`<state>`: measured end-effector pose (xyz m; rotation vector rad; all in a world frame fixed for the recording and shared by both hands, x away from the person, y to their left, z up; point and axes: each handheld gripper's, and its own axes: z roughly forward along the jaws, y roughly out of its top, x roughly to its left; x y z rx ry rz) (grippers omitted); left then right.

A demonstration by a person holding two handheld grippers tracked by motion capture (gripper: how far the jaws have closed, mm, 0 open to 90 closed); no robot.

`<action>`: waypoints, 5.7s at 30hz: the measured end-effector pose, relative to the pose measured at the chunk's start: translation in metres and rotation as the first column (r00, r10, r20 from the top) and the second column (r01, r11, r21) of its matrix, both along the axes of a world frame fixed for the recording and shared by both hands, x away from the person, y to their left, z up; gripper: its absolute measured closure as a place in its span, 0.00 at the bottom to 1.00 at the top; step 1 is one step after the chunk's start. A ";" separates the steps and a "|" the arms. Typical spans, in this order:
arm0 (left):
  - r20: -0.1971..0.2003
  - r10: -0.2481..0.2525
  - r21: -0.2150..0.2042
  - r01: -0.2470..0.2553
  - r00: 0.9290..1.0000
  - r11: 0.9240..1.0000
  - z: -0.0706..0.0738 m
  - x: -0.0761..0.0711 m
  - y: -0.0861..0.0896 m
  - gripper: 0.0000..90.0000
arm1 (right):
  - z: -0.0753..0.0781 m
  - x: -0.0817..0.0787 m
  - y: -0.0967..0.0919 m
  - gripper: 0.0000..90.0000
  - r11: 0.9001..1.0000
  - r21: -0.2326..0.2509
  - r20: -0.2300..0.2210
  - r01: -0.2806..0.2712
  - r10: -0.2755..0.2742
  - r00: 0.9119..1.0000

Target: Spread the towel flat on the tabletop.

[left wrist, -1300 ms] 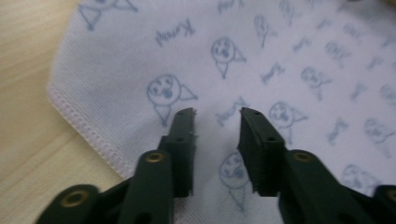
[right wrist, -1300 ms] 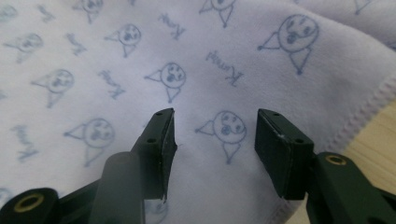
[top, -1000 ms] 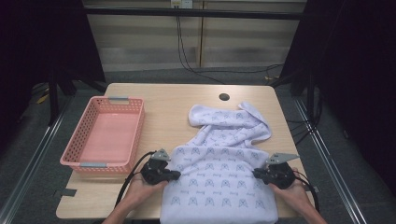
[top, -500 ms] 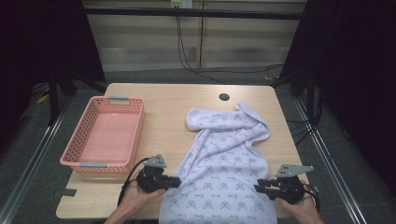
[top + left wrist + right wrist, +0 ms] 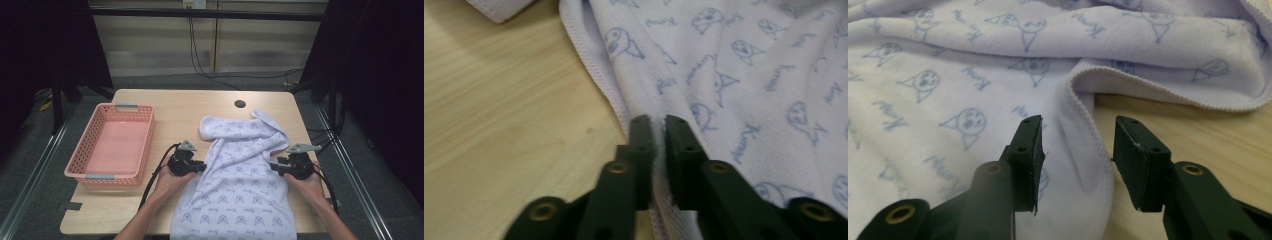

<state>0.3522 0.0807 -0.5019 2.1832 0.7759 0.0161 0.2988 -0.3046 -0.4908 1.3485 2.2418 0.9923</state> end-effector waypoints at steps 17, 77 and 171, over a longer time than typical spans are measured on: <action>-0.025 -0.001 0.055 0.002 1.000 0.998 0.008 -0.058 0.063 0.96 | -0.007 0.002 0.027 0.95 0.996 -0.014 -0.043 -0.088 0.087 0.995; -0.049 -0.101 0.014 0.101 0.994 0.995 0.006 -0.067 0.033 0.82 | -0.005 -0.049 0.011 0.89 0.991 -0.030 -0.069 -0.128 0.125 0.990; 0.027 0.051 -0.168 -0.046 0.998 0.985 0.053 -0.061 0.079 0.99 | 0.035 -0.033 0.008 0.93 0.982 0.143 0.054 -0.122 0.115 0.992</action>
